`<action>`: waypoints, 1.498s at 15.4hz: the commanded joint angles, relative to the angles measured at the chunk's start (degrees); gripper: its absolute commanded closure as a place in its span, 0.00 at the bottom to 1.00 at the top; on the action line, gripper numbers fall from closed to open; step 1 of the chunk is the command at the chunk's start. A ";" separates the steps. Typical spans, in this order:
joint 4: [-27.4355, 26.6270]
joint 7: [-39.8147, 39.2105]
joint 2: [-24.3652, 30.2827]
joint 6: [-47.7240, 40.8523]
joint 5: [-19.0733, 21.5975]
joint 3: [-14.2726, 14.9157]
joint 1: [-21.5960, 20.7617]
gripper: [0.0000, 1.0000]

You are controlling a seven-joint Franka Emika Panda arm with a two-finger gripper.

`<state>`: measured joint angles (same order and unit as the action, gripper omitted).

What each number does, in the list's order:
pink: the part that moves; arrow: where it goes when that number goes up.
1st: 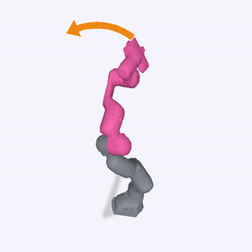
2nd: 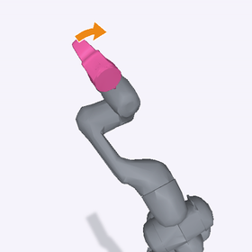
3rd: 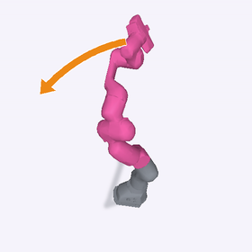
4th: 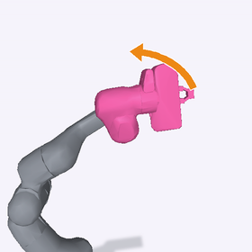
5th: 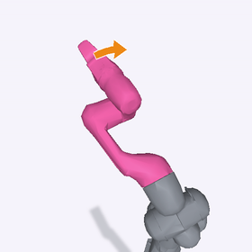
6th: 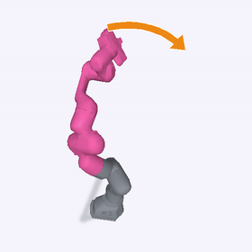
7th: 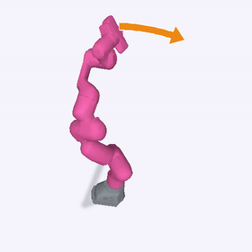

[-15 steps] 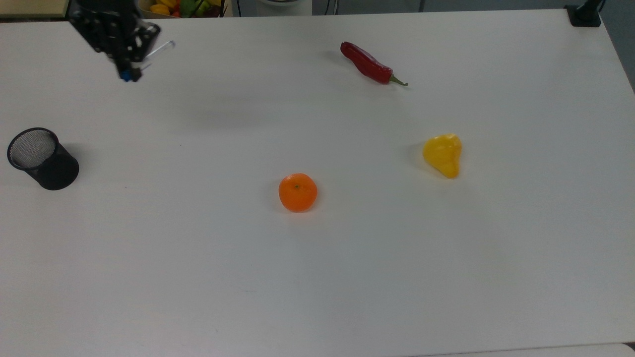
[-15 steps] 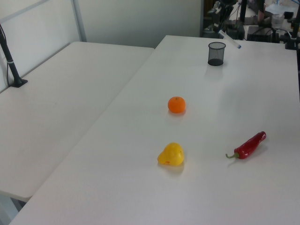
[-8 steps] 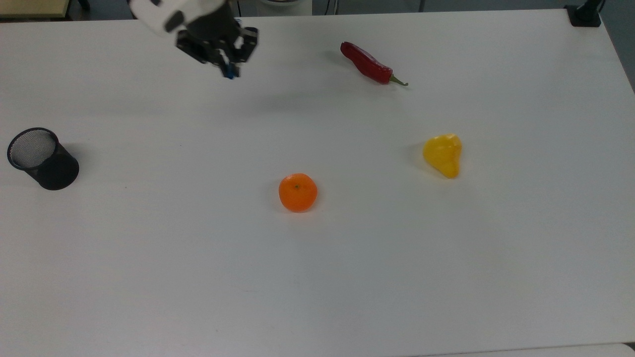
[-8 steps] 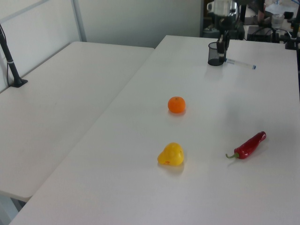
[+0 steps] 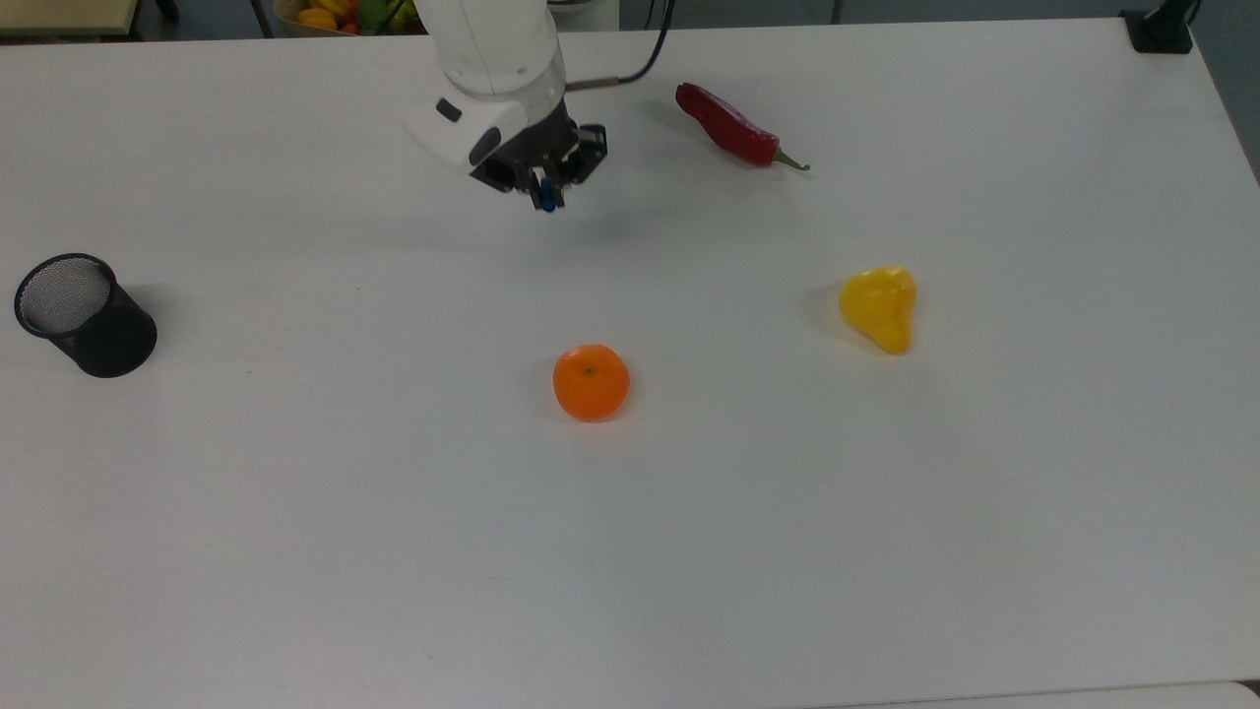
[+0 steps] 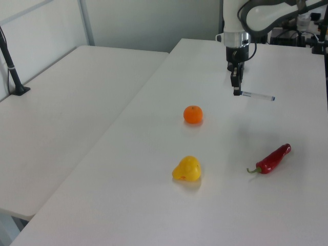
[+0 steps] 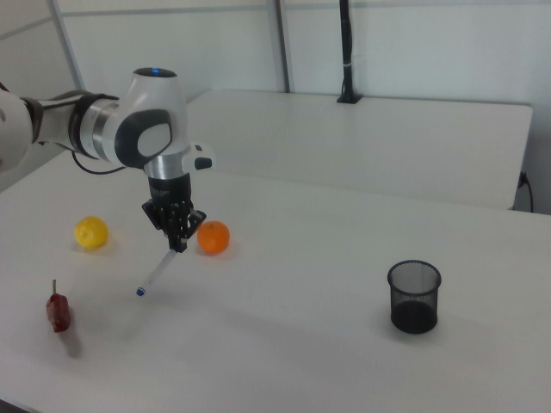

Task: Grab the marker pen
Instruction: 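Lower the marker onto the table beside the orange and release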

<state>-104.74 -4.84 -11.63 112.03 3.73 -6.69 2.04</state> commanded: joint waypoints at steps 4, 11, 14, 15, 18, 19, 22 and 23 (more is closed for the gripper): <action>-4.94 4.05 -2.69 12.24 0.75 -0.87 -1.69 1.00; -5.12 6.51 -6.03 15.49 -0.04 -0.87 -4.15 0.96; -5.03 6.51 -6.30 16.12 -0.04 -0.87 -4.07 0.66; -4.94 6.51 -6.30 16.12 -0.04 -0.79 -4.06 0.43; -4.86 6.51 -6.21 16.12 -0.04 -0.79 -3.98 0.00; -4.77 6.51 -6.21 16.12 -0.04 -0.79 -3.98 0.00; -4.42 6.51 -4.99 15.42 -0.04 -0.61 -3.45 0.00; -4.33 6.51 -3.85 15.24 -0.04 -0.52 -3.45 0.00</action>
<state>-108.40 0.65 -18.54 126.93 3.72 -7.63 -1.55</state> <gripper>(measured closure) 0.070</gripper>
